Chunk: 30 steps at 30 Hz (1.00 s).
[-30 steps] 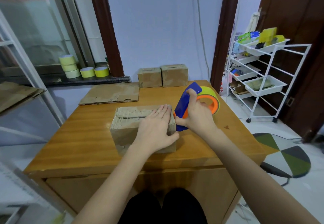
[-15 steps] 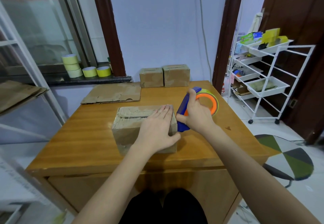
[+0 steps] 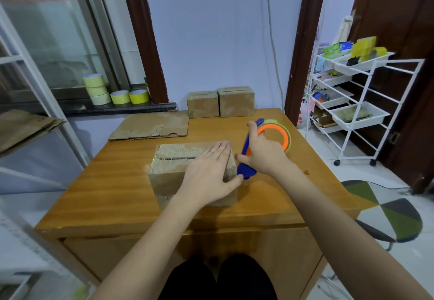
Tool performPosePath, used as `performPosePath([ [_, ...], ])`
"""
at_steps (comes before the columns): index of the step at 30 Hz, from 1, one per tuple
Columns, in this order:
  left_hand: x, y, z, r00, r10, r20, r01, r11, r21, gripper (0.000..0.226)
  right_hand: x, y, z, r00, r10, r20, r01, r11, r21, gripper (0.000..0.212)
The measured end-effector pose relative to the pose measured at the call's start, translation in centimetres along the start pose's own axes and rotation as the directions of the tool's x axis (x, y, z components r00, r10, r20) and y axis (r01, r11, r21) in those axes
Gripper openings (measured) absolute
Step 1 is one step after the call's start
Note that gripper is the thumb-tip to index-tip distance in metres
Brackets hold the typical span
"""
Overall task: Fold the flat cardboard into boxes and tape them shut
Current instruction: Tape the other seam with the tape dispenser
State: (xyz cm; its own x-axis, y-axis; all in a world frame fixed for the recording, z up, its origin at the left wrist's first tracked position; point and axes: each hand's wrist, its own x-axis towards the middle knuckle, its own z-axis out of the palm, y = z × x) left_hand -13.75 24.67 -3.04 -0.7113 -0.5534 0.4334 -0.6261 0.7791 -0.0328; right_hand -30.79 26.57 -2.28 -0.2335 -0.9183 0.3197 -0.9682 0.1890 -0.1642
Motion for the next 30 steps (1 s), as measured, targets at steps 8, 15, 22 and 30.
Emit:
performPosePath([
  [8, 0.1, 0.7, 0.6, 0.987, -0.103, -0.125, 0.100, 0.995, -0.025, 0.070, -0.7, 3.1, -0.2, 0.983, 0.005, -0.183, -0.025, 0.994, -0.111, 0.077],
  [15, 0.1, 0.9, 0.4, 0.988, -0.108, -0.113, 0.107, 0.994, -0.013, 0.068, -0.2, 3.9, 1.2, 0.928, -0.263, -0.264, 0.215, 0.956, -0.198, 0.110],
  [22, 0.0, 0.6, 0.7, 0.986, -0.110, -0.126, 0.109, 0.994, -0.022, 0.067, -1.7, 5.7, 3.1, 0.906, -0.337, -0.255, 0.333, 0.941, -0.061, 0.104],
  [30, 0.0, 0.7, 0.5, 0.986, -0.116, -0.121, 0.113, 0.993, -0.030, 0.066, -4.6, 6.8, 3.6, 0.840, -0.494, -0.225, 0.516, 0.855, 0.048, 0.046],
])
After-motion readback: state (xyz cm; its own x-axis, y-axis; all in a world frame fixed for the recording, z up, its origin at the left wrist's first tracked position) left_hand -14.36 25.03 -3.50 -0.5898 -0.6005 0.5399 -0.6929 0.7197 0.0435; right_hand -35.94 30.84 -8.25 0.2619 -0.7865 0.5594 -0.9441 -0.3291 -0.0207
